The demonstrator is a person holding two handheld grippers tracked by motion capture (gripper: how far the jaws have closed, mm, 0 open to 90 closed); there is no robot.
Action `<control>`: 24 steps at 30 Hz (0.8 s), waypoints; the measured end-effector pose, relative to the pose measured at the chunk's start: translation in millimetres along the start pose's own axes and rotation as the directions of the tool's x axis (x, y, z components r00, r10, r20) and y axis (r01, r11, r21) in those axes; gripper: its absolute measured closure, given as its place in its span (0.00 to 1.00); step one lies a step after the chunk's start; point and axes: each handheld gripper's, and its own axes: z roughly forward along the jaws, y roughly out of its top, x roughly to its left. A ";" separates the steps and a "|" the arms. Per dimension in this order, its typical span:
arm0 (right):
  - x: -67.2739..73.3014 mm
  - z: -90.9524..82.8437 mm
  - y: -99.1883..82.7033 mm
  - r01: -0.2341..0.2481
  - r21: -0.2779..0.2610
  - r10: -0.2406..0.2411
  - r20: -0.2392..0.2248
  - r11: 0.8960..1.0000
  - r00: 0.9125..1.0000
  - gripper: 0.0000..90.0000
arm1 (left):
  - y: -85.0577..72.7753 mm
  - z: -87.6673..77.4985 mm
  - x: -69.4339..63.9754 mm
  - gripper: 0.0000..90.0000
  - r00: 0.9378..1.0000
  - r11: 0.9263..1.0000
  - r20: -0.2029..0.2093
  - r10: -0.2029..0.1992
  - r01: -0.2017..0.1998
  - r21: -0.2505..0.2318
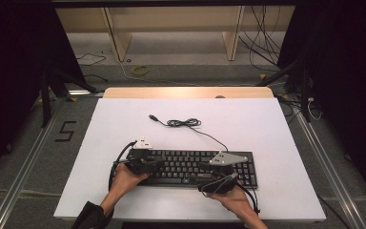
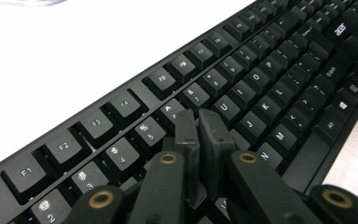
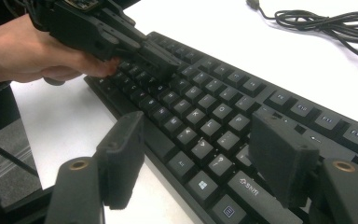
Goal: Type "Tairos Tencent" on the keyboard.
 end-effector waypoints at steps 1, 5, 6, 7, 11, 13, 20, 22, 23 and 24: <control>0.0 0.0 0.0 0.000 0.000 0.000 0.000 1.000 1.000 0.41 | -0.1 -0.1 -0.2 0.93 1.000 1.000 -0.001 -0.006 0.006 -0.002; 0.3 -0.1 0.0 0.003 -0.001 -0.003 0.000 1.000 1.000 0.41 | 0.3 -2.9 1.5 0.89 1.000 1.000 0.003 -0.021 0.021 -0.005; 0.1 -0.1 0.0 0.003 -0.003 -0.003 0.001 1.000 1.000 0.41 | 0.3 -3.3 1.4 0.88 1.000 1.000 0.003 -0.027 0.027 -0.012; -0.1 -0.3 0.1 0.002 -0.002 -0.002 0.002 1.000 1.000 0.41 | 0.6 -3.9 1.9 0.86 1.000 1.000 0.006 -0.026 0.026 -0.015; -0.9 -0.6 0.0 0.001 -0.004 -0.001 0.002 1.000 1.000 0.41 | 1.0 -6.2 2.8 0.81 0.999 0.999 0.016 -0.037 0.037 -0.023; -1.1 -0.7 0.0 -0.001 -0.004 0.001 0.002 1.000 1.000 0.41 | 1.1 -6.4 2.6 0.77 0.999 0.999 0.021 -0.043 0.044 -0.024; -2.0 -1.5 0.1 -0.002 -0.008 0.002 0.005 1.000 1.000 0.40 | 1.9 -8.8 2.5 0.65 0.997 0.997 0.025 -0.067 0.068 -0.037; -2.5 -1.5 0.1 -0.003 -0.009 0.003 0.005 1.000 1.000 0.40 | 2.2 -10.1 3.1 0.62 0.997 0.997 0.025 -0.072 0.073 -0.038; -2.8 -1.5 0.1 -0.002 -0.010 0.002 0.006 1.000 1.000 0.40 | 2.2 -10.5 3.4 0.60 0.997 0.997 0.025 -0.071 0.072 -0.039; -2.9 -1.5 0.1 -0.003 -0.010 0.003 0.006 1.000 1.000 0.40 | 2.1 -10.8 3.5 0.59 0.997 0.996 0.026 -0.075 0.076 -0.042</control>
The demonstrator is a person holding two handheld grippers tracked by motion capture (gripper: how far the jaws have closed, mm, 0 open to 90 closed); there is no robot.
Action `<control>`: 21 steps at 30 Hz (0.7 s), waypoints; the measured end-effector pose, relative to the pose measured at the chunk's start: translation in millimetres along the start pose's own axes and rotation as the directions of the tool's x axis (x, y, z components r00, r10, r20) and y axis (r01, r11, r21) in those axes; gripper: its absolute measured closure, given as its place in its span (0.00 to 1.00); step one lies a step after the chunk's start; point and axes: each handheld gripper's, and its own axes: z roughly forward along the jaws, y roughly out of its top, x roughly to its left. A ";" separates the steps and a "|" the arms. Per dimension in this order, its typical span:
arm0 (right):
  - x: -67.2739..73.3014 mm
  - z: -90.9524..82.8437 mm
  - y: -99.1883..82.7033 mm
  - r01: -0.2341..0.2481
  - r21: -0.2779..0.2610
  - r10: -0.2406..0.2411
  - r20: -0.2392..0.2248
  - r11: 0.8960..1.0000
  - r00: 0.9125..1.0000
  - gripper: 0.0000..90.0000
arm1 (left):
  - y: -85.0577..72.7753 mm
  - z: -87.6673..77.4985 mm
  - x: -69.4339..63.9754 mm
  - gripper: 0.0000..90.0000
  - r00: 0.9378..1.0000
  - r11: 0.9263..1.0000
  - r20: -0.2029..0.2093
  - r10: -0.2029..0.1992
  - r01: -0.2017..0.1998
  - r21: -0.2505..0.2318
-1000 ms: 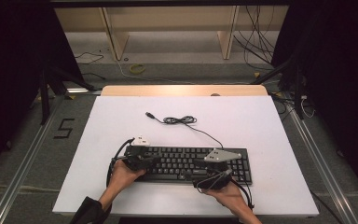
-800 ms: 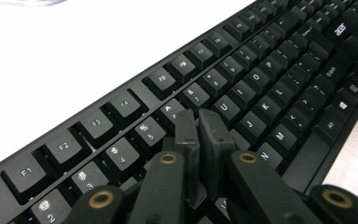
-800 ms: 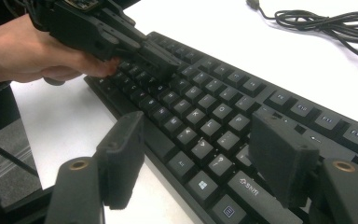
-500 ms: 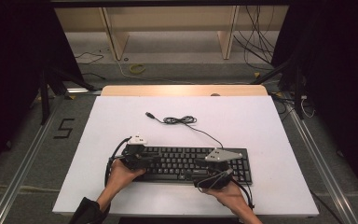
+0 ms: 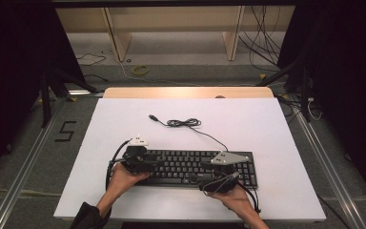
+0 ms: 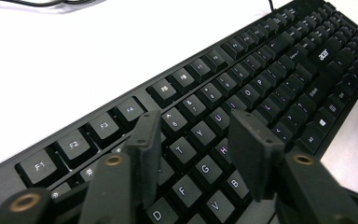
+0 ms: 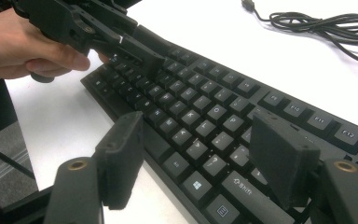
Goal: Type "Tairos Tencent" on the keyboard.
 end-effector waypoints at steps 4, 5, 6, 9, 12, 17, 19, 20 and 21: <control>-0.7 -0.4 0.0 0.000 -0.002 0.000 0.001 1.000 1.000 0.40 | 0.1 -1.7 0.4 0.56 1.000 1.000 0.006 -0.011 0.011 -0.012; -0.8 -0.6 0.0 -0.001 -0.003 0.001 0.002 1.000 1.000 0.40 | 0.2 -2.7 0.8 0.55 1.000 1.000 0.008 -0.010 0.010 -0.012; -1.0 -0.9 0.1 -0.001 -0.002 0.001 0.003 1.000 1.000 0.40 | 0.2 -3.1 1.0 0.55 1.000 1.000 0.010 -0.010 0.010 -0.014; -1.7 -1.5 0.2 -0.001 -0.003 0.001 0.005 1.000 1.000 0.40 | 0.0 -4.8 0.5 0.52 1.000 1.000 0.014 -0.017 0.017 -0.022; -2.7 -2.8 -0.6 0.001 -0.005 -0.001 0.006 1.000 1.000 0.40 | -0.2 -6.7 0.2 0.50 1.000 0.999 0.021 -0.013 0.013 -0.031; -5.8 -6.8 -1.4 -0.004 -0.014 0.004 0.014 1.000 1.000 0.40 | -0.5 -9.4 -0.8 0.47 0.999 0.999 0.038 -0.009 0.011 -0.048; -6.6 -8.7 -1.2 -0.005 -0.016 0.006 0.016 1.000 1.000 0.40 | -0.7 -10.5 -1.5 0.46 0.999 0.998 0.045 -0.009 0.012 -0.055; -6.8 -9.2 -1.3 -0.008 -0.018 0.008 0.017 1.000 1.000 0.40 | -0.9 -11.0 -2.0 0.45 0.999 0.998 0.050 -0.009 0.012 -0.062; -7.3 -10.2 -1.4 -0.008 -0.020 0.009 0.020 1.000 1.000 0.40 | -1.0 -11.5 -2.3 0.45 0.999 0.998 0.050 -0.006 0.009 -0.065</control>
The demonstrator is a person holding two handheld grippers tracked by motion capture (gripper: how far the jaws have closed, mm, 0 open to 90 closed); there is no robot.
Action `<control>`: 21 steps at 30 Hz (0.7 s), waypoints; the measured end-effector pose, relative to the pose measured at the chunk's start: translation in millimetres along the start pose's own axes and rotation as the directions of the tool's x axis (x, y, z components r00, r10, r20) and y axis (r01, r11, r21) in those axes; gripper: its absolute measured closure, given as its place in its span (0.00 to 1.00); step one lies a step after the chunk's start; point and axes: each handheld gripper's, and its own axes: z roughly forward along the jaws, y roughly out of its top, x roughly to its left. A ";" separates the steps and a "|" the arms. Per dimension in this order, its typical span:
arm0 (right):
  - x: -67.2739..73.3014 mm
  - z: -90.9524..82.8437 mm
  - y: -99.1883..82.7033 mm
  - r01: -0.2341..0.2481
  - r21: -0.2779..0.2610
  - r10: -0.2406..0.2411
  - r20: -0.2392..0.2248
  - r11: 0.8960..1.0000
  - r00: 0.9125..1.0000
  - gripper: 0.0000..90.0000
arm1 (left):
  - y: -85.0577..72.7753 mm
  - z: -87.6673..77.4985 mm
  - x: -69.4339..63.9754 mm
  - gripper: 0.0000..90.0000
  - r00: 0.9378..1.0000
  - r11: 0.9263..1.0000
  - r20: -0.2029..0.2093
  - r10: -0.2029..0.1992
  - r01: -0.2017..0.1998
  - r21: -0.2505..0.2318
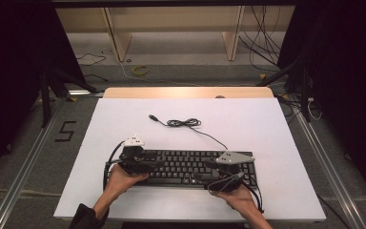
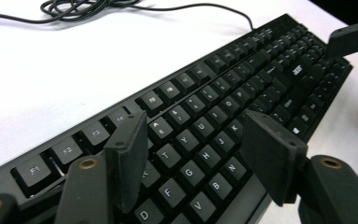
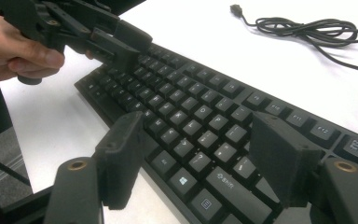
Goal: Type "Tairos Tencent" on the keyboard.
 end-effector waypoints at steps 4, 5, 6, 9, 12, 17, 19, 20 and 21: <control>-1.6 -2.4 -0.6 0.000 -0.003 0.000 0.005 1.000 1.000 0.40 | -0.4 -2.3 -0.8 0.42 1.000 1.000 0.004 0.005 -0.005 -0.007; -1.9 -3.0 -0.9 0.000 -0.005 0.000 0.006 1.000 1.000 0.40 | -0.8 -2.8 -1.3 0.41 1.000 1.000 0.007 0.000 0.000 -0.010; -2.3 -3.6 -1.1 -0.001 -0.006 0.001 0.006 1.000 1.000 0.40 | -1.1 -3.5 -1.2 0.41 1.000 1.000 0.012 0.002 -0.001 -0.010; -3.3 -5.5 -1.7 -0.003 -0.010 0.003 0.010 1.000 1.000 0.40 | -2.2 -5.7 -1.8 0.39 1.000 1.000 0.021 0.006 -0.006 -0.019; -4.4 -8.0 -2.1 -0.004 -0.015 0.004 0.014 1.000 1.000 0.40 | -3.0 -7.9 -3.3 0.37 1.000 1.000 0.029 0.010 -0.010 -0.028; -6.7 -13.0 -3.1 -0.002 -0.023 0.003 0.021 1.000 1.000 0.40 | -3.9 -11.9 -5.7 0.35 0.999 0.999 0.040 0.012 -0.010 -0.052; -7.7 -15.2 -3.7 -0.004 -0.026 0.005 0.025 1.000 1.000 0.40 | -4.3 -13.7 -6.1 0.34 0.999 0.998 0.044 0.013 -0.010 -0.064; -8.4 -16.3 -4.1 -0.003 -0.029 0.004 0.026 1.000 1.000 0.40 | -4.7 -15.0 -6.4 0.34 0.999 0.998 0.046 0.015 -0.012 -0.069; -8.9 -17.8 -4.8 -0.004 -0.031 0.005 0.029 0.999 1.000 0.40 | -5.1 -15.6 -6.6 0.34 0.999 0.997 0.045 0.015 -0.011 -0.072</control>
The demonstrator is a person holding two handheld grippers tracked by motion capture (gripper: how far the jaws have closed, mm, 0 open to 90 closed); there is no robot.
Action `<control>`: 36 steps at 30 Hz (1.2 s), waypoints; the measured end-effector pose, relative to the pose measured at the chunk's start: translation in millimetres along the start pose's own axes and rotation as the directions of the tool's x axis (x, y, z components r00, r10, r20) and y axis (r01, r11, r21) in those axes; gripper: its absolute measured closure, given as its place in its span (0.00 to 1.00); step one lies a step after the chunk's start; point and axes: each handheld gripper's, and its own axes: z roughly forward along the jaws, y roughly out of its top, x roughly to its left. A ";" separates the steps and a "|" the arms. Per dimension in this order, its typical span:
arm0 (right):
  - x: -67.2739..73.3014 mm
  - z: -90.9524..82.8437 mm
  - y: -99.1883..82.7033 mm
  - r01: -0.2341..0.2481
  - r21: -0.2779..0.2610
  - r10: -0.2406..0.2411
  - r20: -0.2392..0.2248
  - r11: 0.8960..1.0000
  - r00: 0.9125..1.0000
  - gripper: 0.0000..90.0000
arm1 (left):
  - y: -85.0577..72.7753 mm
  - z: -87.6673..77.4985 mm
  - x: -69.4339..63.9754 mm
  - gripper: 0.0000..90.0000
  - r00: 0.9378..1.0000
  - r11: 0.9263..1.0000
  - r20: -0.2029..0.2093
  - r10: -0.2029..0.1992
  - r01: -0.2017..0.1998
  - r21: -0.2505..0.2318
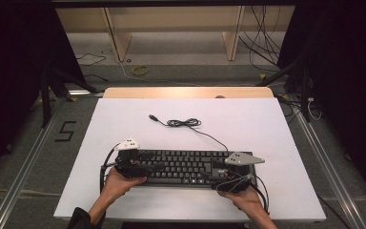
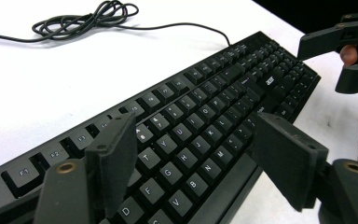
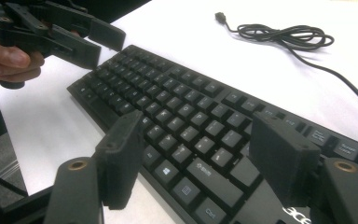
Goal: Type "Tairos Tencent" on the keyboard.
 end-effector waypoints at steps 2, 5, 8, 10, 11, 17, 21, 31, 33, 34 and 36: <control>-1.3 -2.7 -1.0 0.001 -0.002 -0.001 0.006 1.000 1.000 0.40 | -1.0 -2.3 -0.9 0.34 1.000 1.000 0.001 0.001 -0.001 -0.007; -3.6 -6.8 -2.5 -0.004 -0.007 0.005 0.011 1.000 1.000 0.40 | -2.9 -6.4 -2.1 0.33 1.000 1.000 0.006 0.001 -0.001 -0.025; -5.3 -10.8 -4.0 -0.006 -0.014 0.007 0.018 1.000 1.000 0.40 | -5.0 -9.4 -2.8 0.33 1.000 0.999 0.014 0.002 -0.001 -0.037; -5.9 -13.1 -4.9 -0.007 -0.018 0.008 0.020 1.000 1.000 0.40 | -6.6 -11.1 -3.7 0.33 1.000 0.999 0.012 -0.001 0.001 -0.044; -6.3 -14.6 -5.4 -0.006 -0.019 0.006 0.023 1.000 1.000 0.40 | -7.7 -12.2 -4.3 0.33 1.000 0.999 0.015 -0.003 0.003 -0.049; -9.6 -23.2 -9.5 -0.008 -0.032 0.009 0.035 0.999 0.999 0.41 | -12.8 -16.9 -6.9 0.32 1.000 0.998 0.023 0.005 -0.003 -0.060; -11.1 -28.3 -13.1 -0.009 -0.036 0.011 0.042 0.999 0.999 0.41 | -17.2 -19.6 -9.8 0.32 1.000 0.998 0.030 0.006 -0.004 -0.063; -13.2 -41.6 -22.5 -0.005 -0.058 0.009 0.056 0.998 0.998 0.40 | -27.0 -28.2 -16.2 0.31 0.999 0.996 0.041 0.007 -0.004 -0.084; -13.8 -44.6 -24.4 -0.006 -0.065 0.010 0.061 0.998 0.998 0.40 | -29.0 -29.3 -17.4 0.30 0.999 0.996 0.040 0.007 -0.003 -0.086; -14.2 -46.4 -25.5 -0.006 -0.069 0.011 0.063 0.998 0.998 0.40 | -29.9 -29.6 -18.0 0.30 0.999 0.996 0.041 0.003 0.001 -0.086; -14.8 -48.9 -27.4 -0.011 -0.077 0.016 0.061 0.997 0.998 0.40 | -31.2 -30.1 -18.1 0.29 0.999 0.997 0.041 0.009 -0.005 -0.083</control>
